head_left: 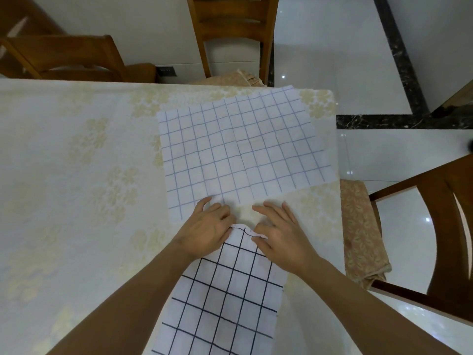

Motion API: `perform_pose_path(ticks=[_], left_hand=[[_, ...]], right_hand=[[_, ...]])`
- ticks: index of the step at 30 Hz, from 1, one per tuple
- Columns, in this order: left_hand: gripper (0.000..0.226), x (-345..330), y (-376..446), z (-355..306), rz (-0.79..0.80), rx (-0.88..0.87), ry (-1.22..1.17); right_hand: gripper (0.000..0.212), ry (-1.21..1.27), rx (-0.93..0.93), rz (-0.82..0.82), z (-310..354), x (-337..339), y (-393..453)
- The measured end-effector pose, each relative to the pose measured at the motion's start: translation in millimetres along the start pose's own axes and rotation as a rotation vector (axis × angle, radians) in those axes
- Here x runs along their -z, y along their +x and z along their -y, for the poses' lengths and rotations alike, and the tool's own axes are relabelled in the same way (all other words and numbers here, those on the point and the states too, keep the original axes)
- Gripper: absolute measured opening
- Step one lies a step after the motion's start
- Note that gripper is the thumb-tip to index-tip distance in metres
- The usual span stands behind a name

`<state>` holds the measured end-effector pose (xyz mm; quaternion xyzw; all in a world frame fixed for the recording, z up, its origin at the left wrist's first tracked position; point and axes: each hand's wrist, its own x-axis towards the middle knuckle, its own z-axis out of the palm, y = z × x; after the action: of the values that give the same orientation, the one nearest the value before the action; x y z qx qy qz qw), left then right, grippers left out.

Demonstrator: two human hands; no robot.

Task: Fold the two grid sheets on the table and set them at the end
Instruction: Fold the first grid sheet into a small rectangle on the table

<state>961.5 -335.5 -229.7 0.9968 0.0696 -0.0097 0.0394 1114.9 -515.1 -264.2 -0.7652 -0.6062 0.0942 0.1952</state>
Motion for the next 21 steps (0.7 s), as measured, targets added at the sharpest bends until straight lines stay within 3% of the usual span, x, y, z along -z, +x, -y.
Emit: perform_pose_path(ticks=[7, 10, 14, 16, 21], left_hand=[[0.008, 12, 4, -2, -0.069, -0.018, 0.057], [0.004, 20, 10, -4, -0.041, 0.022, 0.089], [0.011, 57, 30, -8, -0.133, 0.07, 0.123], [0.012, 87, 42, -12, -0.225, 0.076, 0.147], [0.015, 177, 54, -30, -0.445, 0.103, 0.219]], right_hand=[[0.039, -0.018, -0.043, 0.072, -3, 7, 2], [0.042, -0.042, -0.069, -0.01, -3, 22, 8], [0.008, -0.069, 0.025, -0.139, -10, 69, 29], [0.021, -0.097, 0.072, -0.203, -11, 102, 42], [0.02, -0.184, 0.137, -0.452, 9, 188, 61]])
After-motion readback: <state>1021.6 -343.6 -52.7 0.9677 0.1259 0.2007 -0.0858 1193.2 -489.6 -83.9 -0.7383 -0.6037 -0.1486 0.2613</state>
